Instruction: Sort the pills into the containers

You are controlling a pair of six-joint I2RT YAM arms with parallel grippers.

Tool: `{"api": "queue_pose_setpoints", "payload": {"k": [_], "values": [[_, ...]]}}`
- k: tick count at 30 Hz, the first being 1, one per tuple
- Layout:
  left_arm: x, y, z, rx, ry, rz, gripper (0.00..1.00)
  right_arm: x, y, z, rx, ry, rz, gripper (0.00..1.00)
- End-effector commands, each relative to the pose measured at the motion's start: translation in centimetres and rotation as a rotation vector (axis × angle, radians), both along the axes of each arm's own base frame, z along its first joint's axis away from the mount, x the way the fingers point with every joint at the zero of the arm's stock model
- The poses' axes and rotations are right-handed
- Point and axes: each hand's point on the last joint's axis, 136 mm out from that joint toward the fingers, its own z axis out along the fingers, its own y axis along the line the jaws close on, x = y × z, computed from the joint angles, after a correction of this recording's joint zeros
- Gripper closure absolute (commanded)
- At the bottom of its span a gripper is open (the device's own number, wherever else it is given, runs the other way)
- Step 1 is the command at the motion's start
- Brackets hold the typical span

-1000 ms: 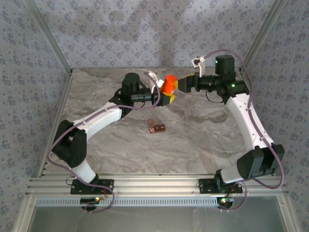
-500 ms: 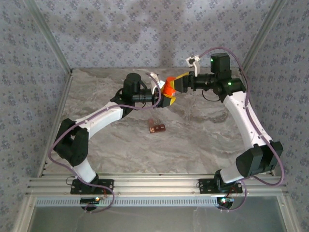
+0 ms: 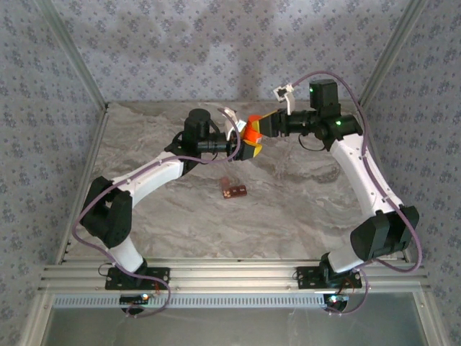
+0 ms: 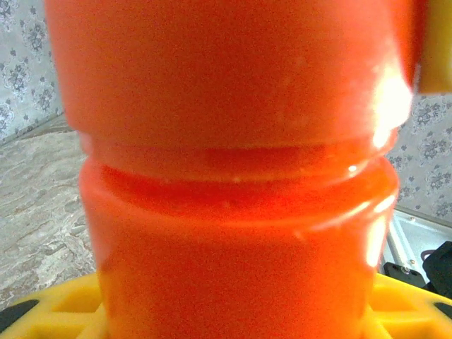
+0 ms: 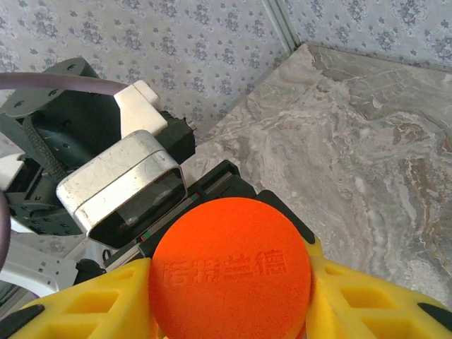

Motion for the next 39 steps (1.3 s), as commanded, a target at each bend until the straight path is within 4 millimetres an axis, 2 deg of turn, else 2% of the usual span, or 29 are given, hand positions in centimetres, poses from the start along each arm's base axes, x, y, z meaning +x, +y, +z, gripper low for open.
{"api": "queue_pose_setpoints", "payload": {"k": [1,8,15,19,21,25,29,31,35,39], "values": [[0.3,-0.2,2.5,-0.038,-0.058,0.013,1.0,-0.2,0.5,-0.4,-0.041,0.013,-0.032,0.53],[1.5,0.0,2.4,-0.023,-0.108,0.127,1.0,1.3,1.5,-4.2,-0.113,0.126,-0.265,0.54],[1.7,-0.6,1.5,0.019,-0.136,0.179,1.0,1.8,3.1,-5.6,-0.119,0.191,-0.36,0.54],[1.9,-0.6,1.2,0.022,-0.13,0.189,1.0,1.7,3.6,-5.6,-0.119,0.189,-0.361,0.52],[1.9,-0.6,1.1,0.024,-0.128,0.191,1.0,1.5,3.5,-5.3,-0.108,0.186,-0.353,0.49],[2.0,-0.6,1.1,0.025,-0.127,0.193,1.0,1.2,3.2,-3.7,-0.078,0.154,-0.313,0.3],[2.1,-0.5,1.2,0.027,-0.127,0.193,1.0,0.0,1.7,-1.4,-0.03,0.086,-0.232,0.17],[2.1,-0.4,1.1,0.03,-0.126,0.189,1.0,-1.0,0.6,0.2,0.024,0.036,-0.192,0.15],[1.6,-0.2,1.6,0.017,-0.123,0.153,1.0,-3.4,-1.8,2.1,0.104,-0.053,-0.1,0.13],[0.8,-0.3,1.9,0.011,-0.128,0.103,1.0,-3.9,-3.7,3.2,0.14,-0.101,-0.063,0.13]]}}
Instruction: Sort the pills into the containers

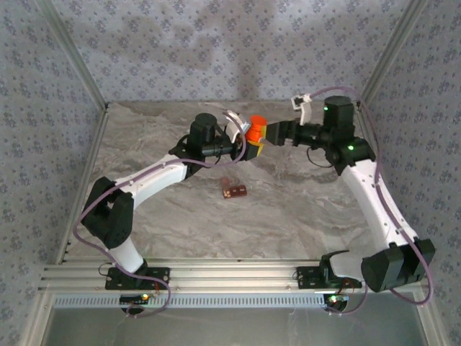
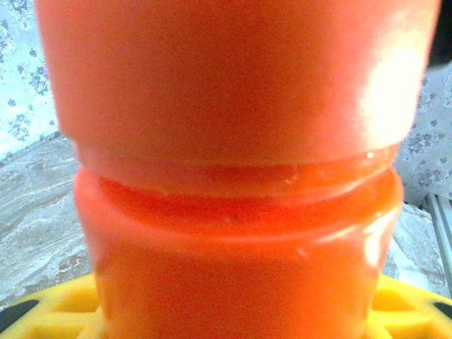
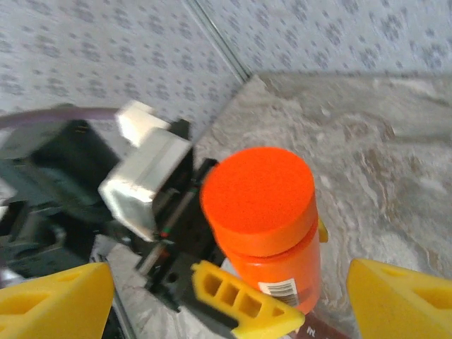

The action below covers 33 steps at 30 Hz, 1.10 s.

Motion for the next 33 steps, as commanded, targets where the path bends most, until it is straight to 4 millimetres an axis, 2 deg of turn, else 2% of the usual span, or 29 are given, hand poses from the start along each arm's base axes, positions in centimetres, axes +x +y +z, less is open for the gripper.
{"api": "queue_pose_setpoints", "payload": {"k": [1,5,10,22,33], "values": [[-1.3,-0.1,3.7,-0.059,-0.081,-0.084,1.0,-1.7,0.0,2.2,0.055,-0.109,0.15,0.13],[-2.1,-0.2,4.1,-0.074,-0.06,-0.142,1.0,-0.4,-0.2,2.6,0.072,-0.096,0.199,0.14],[-2.6,-0.3,4.3,-0.077,-0.044,-0.171,1.0,1.1,0.9,1.3,0.052,-0.044,0.237,0.14],[-2.6,-0.4,4.1,-0.074,-0.036,-0.177,1.0,1.5,2.9,0.2,0.031,-0.019,0.265,0.2],[-2.6,-0.3,4.1,-0.073,-0.035,-0.173,1.0,1.6,3.3,-0.4,0.014,-0.001,0.267,0.3]]}}
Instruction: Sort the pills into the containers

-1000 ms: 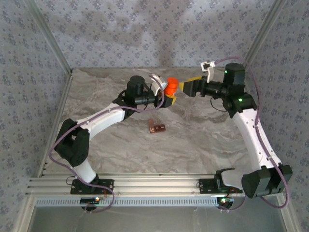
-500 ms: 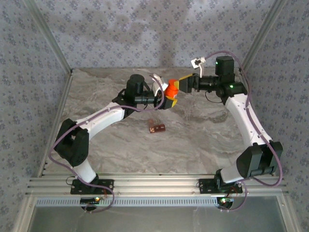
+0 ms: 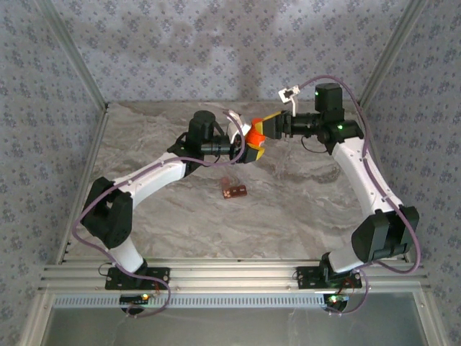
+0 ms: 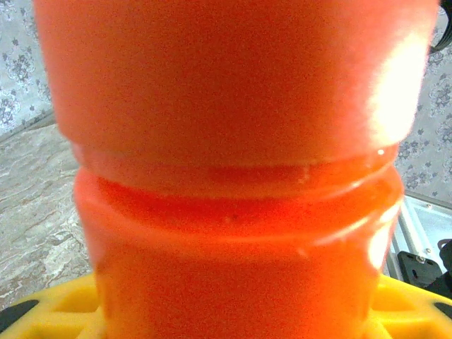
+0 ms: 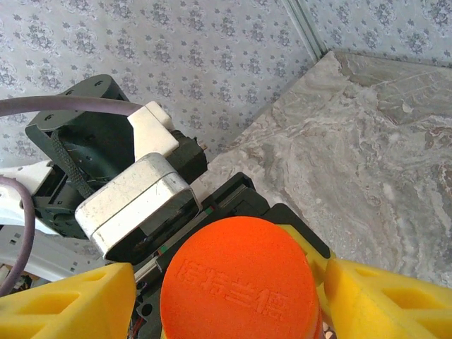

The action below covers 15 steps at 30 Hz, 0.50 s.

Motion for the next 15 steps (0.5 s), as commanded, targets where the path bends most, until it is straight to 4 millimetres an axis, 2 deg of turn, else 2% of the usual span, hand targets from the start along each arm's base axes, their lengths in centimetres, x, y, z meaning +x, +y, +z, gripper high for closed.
{"api": "queue_pose_setpoints", "payload": {"k": [1,6,11,15], "values": [[-0.3,0.1,3.2,-0.052,-0.053,-0.018,1.0,-0.2,0.2,0.8,-0.009,-0.025,0.009,0.31],[-0.3,0.1,3.3,-0.054,-0.054,-0.018,1.0,-0.4,0.4,0.4,-0.021,-0.02,0.011,0.37],[-0.2,0.1,3.2,-0.054,-0.054,-0.014,1.0,-0.2,0.4,0.1,-0.037,-0.014,-0.011,0.47],[0.2,0.2,3.2,-0.05,-0.055,0.012,1.0,-0.1,0.7,-0.4,-0.063,-0.016,-0.05,0.5]]}}
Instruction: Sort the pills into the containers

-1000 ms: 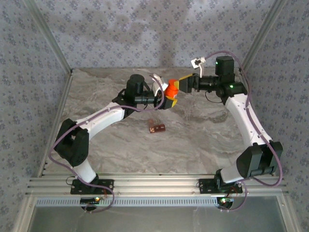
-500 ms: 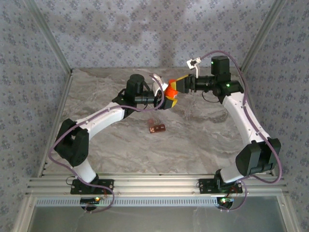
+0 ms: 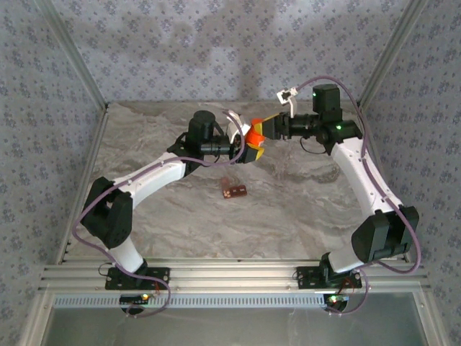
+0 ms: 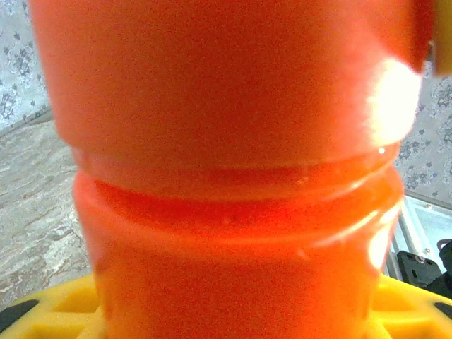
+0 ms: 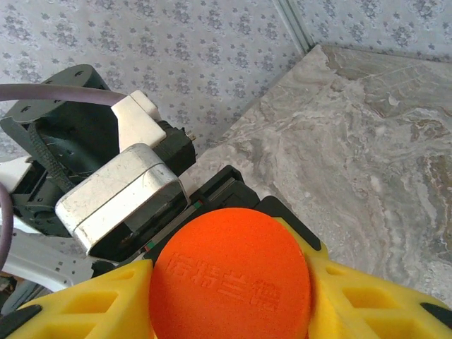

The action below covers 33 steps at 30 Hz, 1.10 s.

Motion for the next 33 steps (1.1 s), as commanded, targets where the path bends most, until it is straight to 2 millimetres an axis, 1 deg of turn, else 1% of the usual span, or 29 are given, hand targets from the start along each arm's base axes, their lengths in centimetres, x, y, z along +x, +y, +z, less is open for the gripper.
{"api": "queue_pose_setpoints", "payload": {"k": [1,5,8,12,14,17,20,21,23,24,26,28,31,33], "values": [[0.2,0.0,3.3,-0.053,-0.071,0.013,1.0,-0.4,0.6,0.2,-0.032,-0.012,-0.033,0.51],[0.9,0.2,3.3,-0.05,-0.08,0.056,1.0,0.0,1.5,-1.1,-0.103,0.011,-0.13,0.53],[1.4,0.5,3.5,-0.067,-0.095,0.095,1.0,0.5,2.2,-2.5,-0.136,0.05,-0.216,0.54],[1.9,0.5,3.5,-0.076,-0.104,0.135,1.0,0.9,3.2,-3.9,-0.144,0.082,-0.305,0.54],[2.0,0.4,3.4,-0.072,-0.108,0.145,1.0,1.0,3.6,-4.4,-0.157,0.093,-0.334,0.54],[2.1,0.3,3.2,-0.07,-0.104,0.151,1.0,1.0,4.1,-4.5,-0.161,0.097,-0.343,0.54],[2.1,0.3,3.0,-0.066,-0.101,0.153,1.0,1.0,4.2,-4.0,-0.149,0.084,-0.341,0.52],[2.1,0.2,2.9,-0.065,-0.1,0.152,1.0,1.0,4.1,-3.7,-0.143,0.078,-0.338,0.5],[2.2,0.3,2.8,-0.061,-0.099,0.155,1.0,0.5,4.0,-3.4,-0.143,0.078,-0.309,0.41],[2.2,0.3,2.8,-0.06,-0.096,0.155,1.0,0.3,3.8,-2.8,-0.134,0.062,-0.291,0.34],[2.4,0.4,2.7,-0.057,-0.095,0.159,1.0,0.0,2.8,-1.5,-0.101,0.039,-0.275,0.24],[2.4,0.6,2.7,-0.058,-0.093,0.155,1.0,-1.1,1.5,0.4,-0.043,-0.011,-0.227,0.17],[2.2,1.0,2.9,-0.06,-0.085,0.133,1.0,-3.0,-0.8,2.8,0.035,-0.086,-0.142,0.14],[1.9,1.1,3.1,-0.063,-0.087,0.11,1.0,-3.3,-1.9,3.9,0.067,-0.106,-0.121,0.13]]}}
